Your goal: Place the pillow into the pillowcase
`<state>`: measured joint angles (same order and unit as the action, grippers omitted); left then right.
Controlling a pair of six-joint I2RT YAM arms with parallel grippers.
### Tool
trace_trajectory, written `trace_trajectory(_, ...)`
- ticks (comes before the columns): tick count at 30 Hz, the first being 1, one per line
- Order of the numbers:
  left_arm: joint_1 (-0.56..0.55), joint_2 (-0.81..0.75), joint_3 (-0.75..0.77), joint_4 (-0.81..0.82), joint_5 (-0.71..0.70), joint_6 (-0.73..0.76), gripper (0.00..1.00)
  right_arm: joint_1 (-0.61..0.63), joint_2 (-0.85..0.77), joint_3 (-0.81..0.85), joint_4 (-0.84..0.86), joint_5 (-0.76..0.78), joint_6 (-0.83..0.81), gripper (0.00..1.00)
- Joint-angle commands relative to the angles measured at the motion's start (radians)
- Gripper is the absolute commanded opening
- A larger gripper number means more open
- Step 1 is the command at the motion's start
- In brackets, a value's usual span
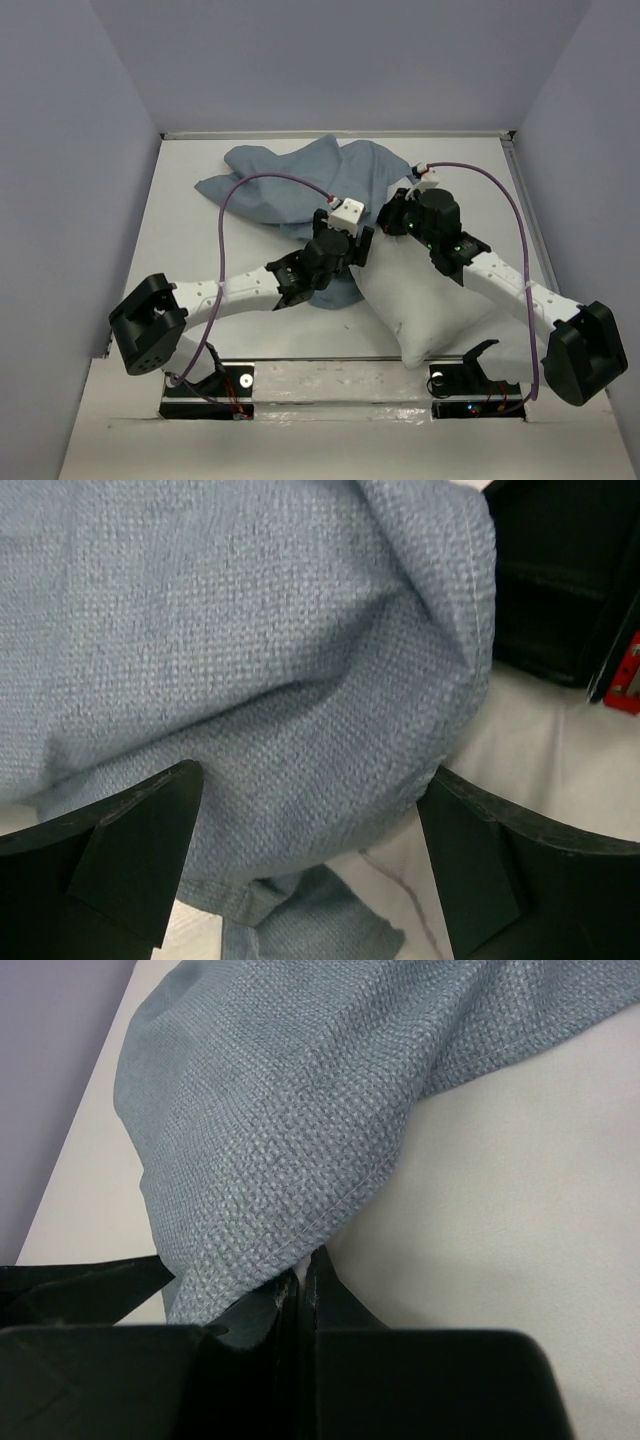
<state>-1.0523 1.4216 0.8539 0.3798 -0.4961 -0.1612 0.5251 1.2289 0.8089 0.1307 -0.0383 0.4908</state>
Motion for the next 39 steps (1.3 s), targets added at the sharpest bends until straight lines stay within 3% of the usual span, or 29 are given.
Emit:
trace_trajectory(1, 0.008, 0.013, 0.091, 0.107, -0.062, 0.075, 0.72, 0.007, -0.029, 0.052, 0.043, -0.052, 0.012, 0.0)
trace_trajectory(3, 0.009, 0.016, 0.1, 0.102, -0.055, 0.084, 0.43, 0.007, -0.025, 0.055, 0.062, -0.057, 0.017, 0.0)
trace_trajectory(4, 0.009, 0.008, 0.1, 0.1, -0.033, 0.08, 0.17, 0.007, -0.023, 0.058, 0.072, -0.06, 0.02, 0.0)
trace_trajectory(6, 0.012, -0.018, 0.094, 0.096, 0.029, 0.048, 0.0, 0.007, -0.025, 0.047, 0.124, -0.029, 0.052, 0.0)
trace_trajectory(12, 0.012, -0.193, 0.103, 0.157, 0.46, -0.139, 0.0, 0.007, -0.037, 0.01, 0.329, 0.164, 0.169, 0.0)
trace_trajectory(13, 0.011, -0.2, 0.105, 0.169, 0.585, -0.185, 0.0, 0.007, -0.039, 0.012, 0.349, 0.185, 0.184, 0.0)
trace_trajectory(16, 0.014, -0.21, 0.119, 0.201, 0.75, -0.268, 0.0, 0.053, -0.04, 0.009, 0.433, 0.279, 0.233, 0.0)
trace_trajectory(19, 0.02, -0.211, 0.126, 0.218, 0.841, -0.308, 0.0, 0.175, 0.01, 0.051, 0.489, 0.435, 0.123, 0.0)
trace_trajectory(21, 0.049, -0.207, 0.116, 0.275, 0.901, -0.374, 0.0, 0.293, 0.153, 0.143, 0.504, 0.544, 0.008, 0.0)
trace_trajectory(22, 0.067, -0.207, 0.102, 0.298, 0.962, -0.402, 0.0, 0.309, 0.272, 0.182, 0.485, 0.572, 0.002, 0.0)
trace_trajectory(25, 0.077, -0.24, 0.065, 0.327, 0.995, -0.449, 0.0, 0.309, 0.388, 0.253, 0.422, 0.667, 0.061, 0.0)
trace_trajectory(29, 0.158, -0.346, -0.088, 0.332, 0.976, -0.483, 0.0, 0.265, 0.33, 0.175, 0.392, 0.73, 0.175, 0.0)
trace_trajectory(32, 0.28, -0.385, -0.142, 0.317, 0.982, -0.499, 0.0, 0.265, 0.245, 0.11, 0.386, 0.662, 0.17, 0.0)
trace_trajectory(33, 0.293, -0.386, -0.141, 0.288, 0.963, -0.482, 0.02, 0.265, 0.229, 0.09, 0.385, 0.62, 0.17, 0.0)
trace_trajectory(34, 0.304, -0.383, -0.132, 0.227, 0.926, -0.451, 0.18, 0.265, 0.195, 0.049, 0.385, 0.571, 0.166, 0.03)
trace_trajectory(35, 0.313, -0.383, -0.128, 0.208, 0.915, -0.443, 0.28, 0.265, 0.176, 0.033, 0.362, 0.489, 0.155, 0.14)
trace_trajectory(36, 0.33, -0.383, -0.124, 0.18, 0.907, -0.439, 0.52, 0.265, 0.158, 0.024, 0.325, 0.467, 0.146, 0.39)
trace_trajectory(39, 0.334, -0.403, -0.089, 0.127, 0.9, -0.405, 0.82, 0.265, 0.063, 0.012, 0.169, 0.408, 0.079, 0.78)
